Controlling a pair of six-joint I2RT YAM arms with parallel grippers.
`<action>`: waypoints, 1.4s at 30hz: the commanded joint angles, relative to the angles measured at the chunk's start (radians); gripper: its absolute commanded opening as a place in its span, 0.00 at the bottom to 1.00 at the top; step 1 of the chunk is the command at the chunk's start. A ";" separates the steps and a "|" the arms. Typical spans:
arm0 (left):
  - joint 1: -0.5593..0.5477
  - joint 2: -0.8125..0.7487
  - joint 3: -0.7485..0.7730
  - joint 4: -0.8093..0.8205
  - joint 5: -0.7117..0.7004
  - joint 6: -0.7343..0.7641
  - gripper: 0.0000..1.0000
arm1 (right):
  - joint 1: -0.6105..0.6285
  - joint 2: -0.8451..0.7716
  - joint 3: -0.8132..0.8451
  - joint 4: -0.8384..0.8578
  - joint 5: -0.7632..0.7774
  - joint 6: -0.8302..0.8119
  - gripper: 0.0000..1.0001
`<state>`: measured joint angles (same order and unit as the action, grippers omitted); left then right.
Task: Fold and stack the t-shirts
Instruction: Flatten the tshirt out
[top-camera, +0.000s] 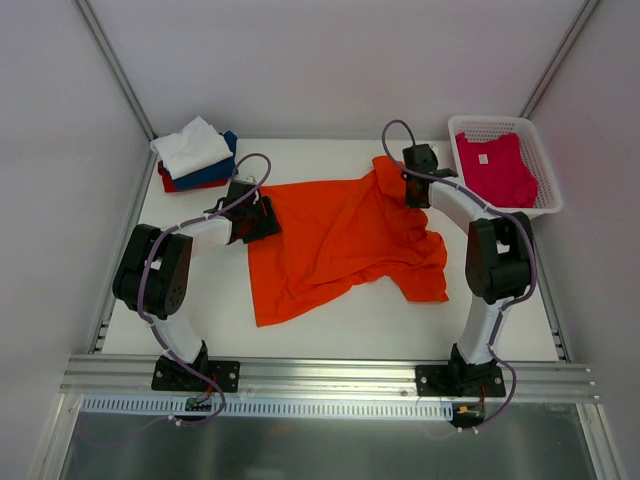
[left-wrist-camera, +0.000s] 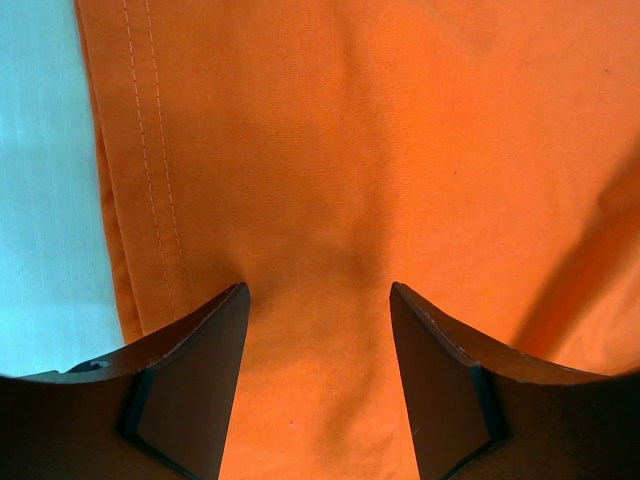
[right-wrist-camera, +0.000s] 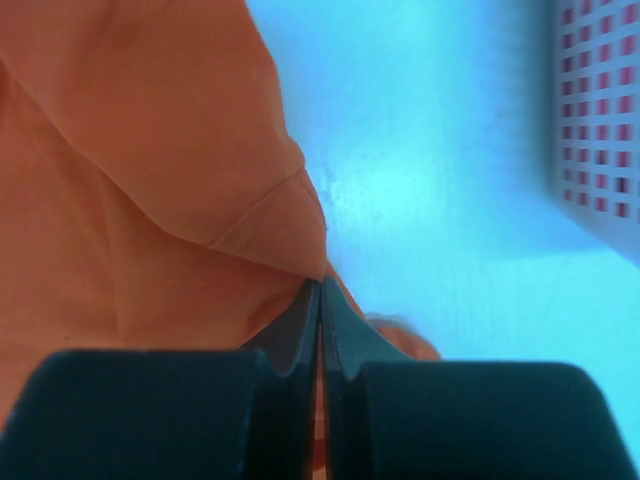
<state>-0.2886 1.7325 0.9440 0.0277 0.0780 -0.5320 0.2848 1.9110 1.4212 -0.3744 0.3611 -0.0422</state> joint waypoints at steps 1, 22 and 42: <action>-0.004 0.015 0.015 -0.017 0.017 0.015 0.59 | -0.019 -0.076 0.056 -0.014 0.105 -0.031 0.00; -0.003 0.021 0.018 -0.018 0.028 0.024 0.59 | -0.177 0.089 0.226 -0.181 0.311 -0.012 0.17; -0.026 -0.129 -0.043 -0.067 0.019 0.027 0.59 | 0.017 -0.180 0.041 -0.195 0.270 0.022 0.38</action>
<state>-0.2951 1.6943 0.9203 -0.0021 0.0952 -0.5224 0.2440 1.8313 1.4960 -0.5503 0.6258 -0.0330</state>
